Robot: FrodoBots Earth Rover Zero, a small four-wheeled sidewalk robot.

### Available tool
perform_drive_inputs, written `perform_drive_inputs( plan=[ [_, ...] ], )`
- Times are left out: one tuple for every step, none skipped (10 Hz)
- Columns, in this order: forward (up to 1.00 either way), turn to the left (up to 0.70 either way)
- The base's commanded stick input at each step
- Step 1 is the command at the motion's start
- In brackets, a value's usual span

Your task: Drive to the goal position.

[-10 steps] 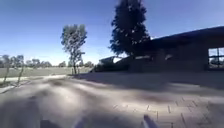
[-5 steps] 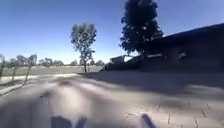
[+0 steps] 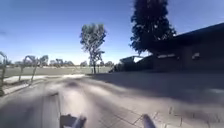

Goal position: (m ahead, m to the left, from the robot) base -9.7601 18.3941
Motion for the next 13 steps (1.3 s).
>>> perform_drive_inputs(
  plan=[
    [0.70, 0.00],
    [0.70, 0.00],
    [0.70, 0.04],
    [0.70, 0.10],
    [0.70, 0.16],
    [0.70, 0.23],
    [0.70, 0.29],
    [0.70, 0.35],
    [0.70, 0.35],
    [0.70, 0.35],
    [0.70, 0.35],
    [0.70, 0.35],
    [0.70, 0.35]
  ],
)
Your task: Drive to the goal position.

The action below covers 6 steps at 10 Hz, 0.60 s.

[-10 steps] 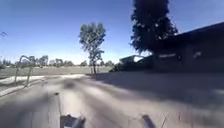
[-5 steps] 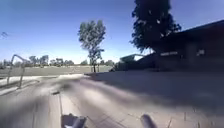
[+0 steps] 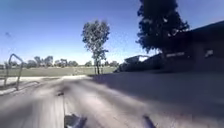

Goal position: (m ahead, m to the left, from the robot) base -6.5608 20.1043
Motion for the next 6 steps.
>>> perform_drive_inputs(
  plan=[
    [0.70, 0.35],
    [0.70, 0.35],
    [0.70, 0.35],
    [0.70, 0.35],
    [0.70, 0.35],
    [0.70, 0.35]
  ],
)
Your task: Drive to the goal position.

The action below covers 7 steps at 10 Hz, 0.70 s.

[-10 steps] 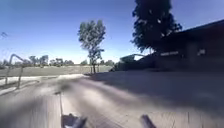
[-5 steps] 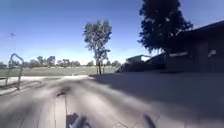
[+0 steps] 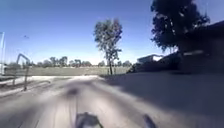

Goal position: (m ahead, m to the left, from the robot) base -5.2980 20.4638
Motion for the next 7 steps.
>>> perform_drive_inputs(
  plan=[
    [0.70, 0.35],
    [0.70, 0.35],
    [0.70, 0.35],
    [0.70, 0.35],
    [0.70, 0.35],
    [0.70, 0.35],
    [0.70, 0.35]
  ],
)
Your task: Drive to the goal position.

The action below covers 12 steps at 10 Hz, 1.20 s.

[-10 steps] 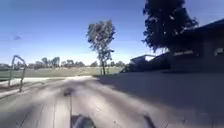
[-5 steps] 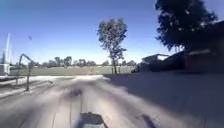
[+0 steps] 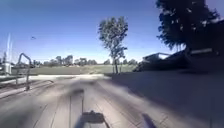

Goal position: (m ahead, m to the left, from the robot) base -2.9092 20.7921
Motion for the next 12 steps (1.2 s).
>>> perform_drive_inputs(
  plan=[
    [0.70, 0.35],
    [0.70, 0.35],
    [0.70, 0.35],
    [0.70, 0.35],
    [0.70, 0.35],
    [0.70, 0.35],
    [0.70, 0.35],
    [0.70, 0.35],
    [0.70, 0.35],
    [0.70, 0.35],
    [0.70, 0.35],
    [0.70, 0.35]
  ],
)
